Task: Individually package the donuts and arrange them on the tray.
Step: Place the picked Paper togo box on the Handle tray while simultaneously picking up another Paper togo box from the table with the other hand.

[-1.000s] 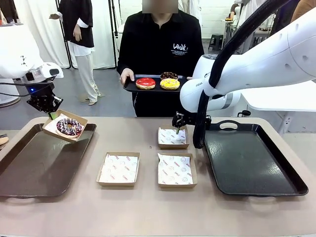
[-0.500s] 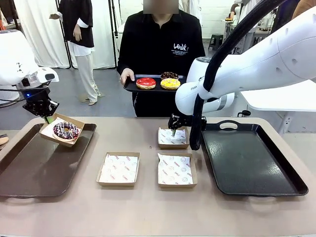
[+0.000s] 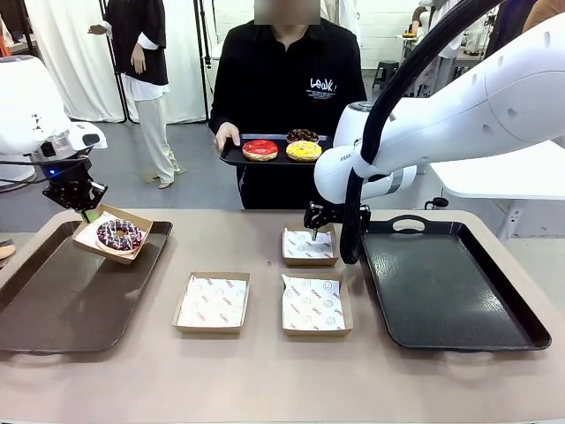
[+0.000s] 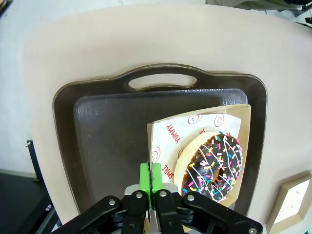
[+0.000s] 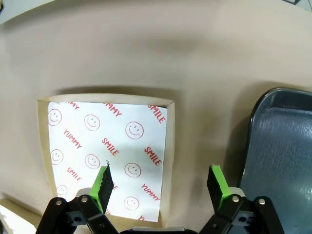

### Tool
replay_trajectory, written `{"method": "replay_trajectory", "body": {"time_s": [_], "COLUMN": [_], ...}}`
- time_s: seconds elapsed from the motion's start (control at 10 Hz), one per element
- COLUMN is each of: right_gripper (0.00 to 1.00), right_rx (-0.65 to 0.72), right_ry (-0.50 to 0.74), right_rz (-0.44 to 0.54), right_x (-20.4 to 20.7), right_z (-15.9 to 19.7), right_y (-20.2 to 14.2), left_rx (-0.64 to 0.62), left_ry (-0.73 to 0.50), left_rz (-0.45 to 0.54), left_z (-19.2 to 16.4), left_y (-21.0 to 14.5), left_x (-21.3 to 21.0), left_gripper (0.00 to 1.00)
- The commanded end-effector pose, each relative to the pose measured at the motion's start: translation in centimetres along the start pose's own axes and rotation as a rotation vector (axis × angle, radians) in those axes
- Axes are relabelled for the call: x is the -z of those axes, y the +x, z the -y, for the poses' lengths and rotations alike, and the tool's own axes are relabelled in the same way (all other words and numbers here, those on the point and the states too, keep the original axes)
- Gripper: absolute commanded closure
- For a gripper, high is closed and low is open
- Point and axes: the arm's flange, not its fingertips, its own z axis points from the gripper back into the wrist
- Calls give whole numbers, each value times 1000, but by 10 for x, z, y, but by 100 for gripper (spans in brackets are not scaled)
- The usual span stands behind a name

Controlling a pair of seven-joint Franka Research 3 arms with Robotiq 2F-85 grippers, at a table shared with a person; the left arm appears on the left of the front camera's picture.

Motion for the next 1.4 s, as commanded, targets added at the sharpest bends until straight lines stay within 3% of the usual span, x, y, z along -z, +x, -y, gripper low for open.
{"method": "replay_trajectory", "body": {"time_s": [0.0, 0.8, 0.9, 1.0, 1.1, 1.2, 1.3], "right_gripper": [0, 0, 58, 59, 100, 65, 100], "right_rx": [24, 28, 22, 28, 31, 33, 34], "right_ry": [-26, -18, -14, -11, -10, -10, -10], "right_rz": [-21, -41, -44, -47, -48, -50, -53], "right_x": [7, 10, 10, 11, 11, 11, 11], "right_z": [-9, -6, -5, -5, -5, -5, -5], "right_y": [12, 13, 13, 13, 13, 13, 13], "left_rx": [13, 3, 9, 7, 8, 9, 7], "left_ry": [-14, 14, 15, 13, 14, 14, 11], "left_rz": [26, -49, -52, -56, -60, -63, -66], "left_z": [-5, -6, -6, -6, -6, -7, -7], "left_y": [4, 20, 19, 20, 20, 19, 19], "left_x": [2, 26, 26, 26, 26, 26, 25], "left_gripper": [99, 96, 40, 37, 0, 0, 0]}}
